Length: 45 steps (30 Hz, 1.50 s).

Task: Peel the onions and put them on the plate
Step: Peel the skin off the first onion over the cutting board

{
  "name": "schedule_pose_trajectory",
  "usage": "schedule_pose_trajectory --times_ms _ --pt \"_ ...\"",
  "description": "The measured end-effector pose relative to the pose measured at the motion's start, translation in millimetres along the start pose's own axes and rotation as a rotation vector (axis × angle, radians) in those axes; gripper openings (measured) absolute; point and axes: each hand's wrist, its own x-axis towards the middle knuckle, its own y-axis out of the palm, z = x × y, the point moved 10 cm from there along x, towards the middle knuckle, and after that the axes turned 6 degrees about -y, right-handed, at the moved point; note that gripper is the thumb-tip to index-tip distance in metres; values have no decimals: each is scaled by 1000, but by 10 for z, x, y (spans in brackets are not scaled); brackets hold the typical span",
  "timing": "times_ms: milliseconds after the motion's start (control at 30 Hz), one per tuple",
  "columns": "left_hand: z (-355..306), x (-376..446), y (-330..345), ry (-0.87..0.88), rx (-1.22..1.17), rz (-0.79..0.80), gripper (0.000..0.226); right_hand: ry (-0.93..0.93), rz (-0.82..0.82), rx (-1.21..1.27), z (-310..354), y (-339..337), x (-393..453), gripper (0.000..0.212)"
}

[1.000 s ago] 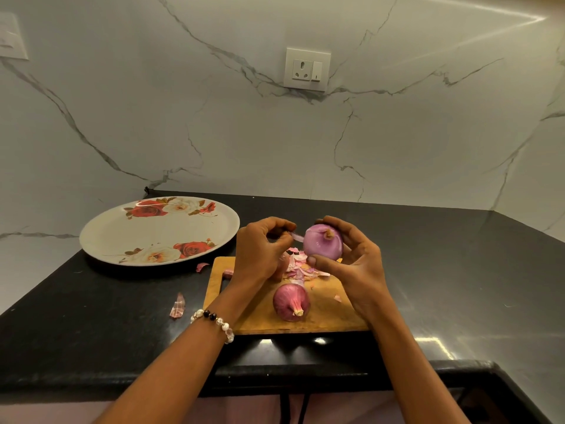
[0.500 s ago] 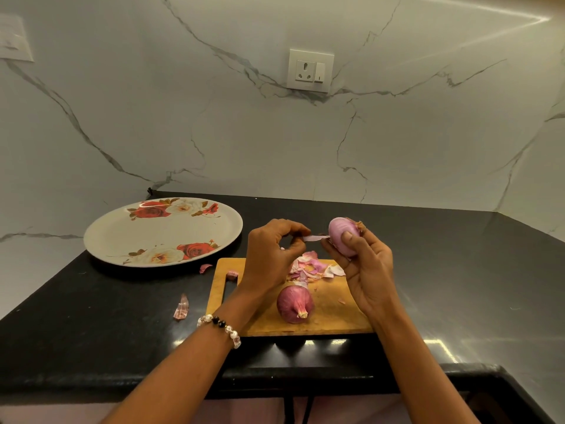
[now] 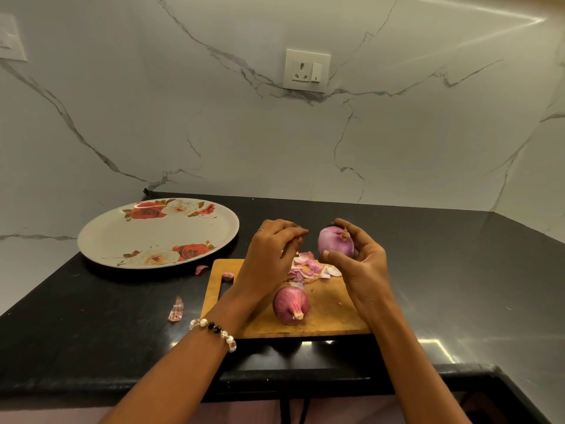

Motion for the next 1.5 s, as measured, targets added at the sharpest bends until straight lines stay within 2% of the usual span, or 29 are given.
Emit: schedule_pose_trajectory --times_ms 200,400,667,833,933,1100,1333,1500 --pt "-29 18 -9 -21 -146 34 29 -89 224 -209 68 218 -56 74" --pt "-38 -16 35 29 -170 105 26 -166 312 -403 74 329 -76 78" --pt "-167 -56 76 132 18 126 26 -205 320 -489 79 328 -92 74" --pt "-214 -60 88 194 130 100 38 -190 332 -500 56 352 -93 72" --pt "-212 -60 116 213 170 97 38 -184 330 -503 31 339 -89 72" --pt "-164 -47 110 183 205 70 23 -178 334 -489 21 345 -93 73" --pt "-160 -54 86 182 243 12 22 -172 335 -454 24 333 -101 72" --pt "-120 -33 67 108 195 9 19 -173 329 -432 12 311 -85 73"
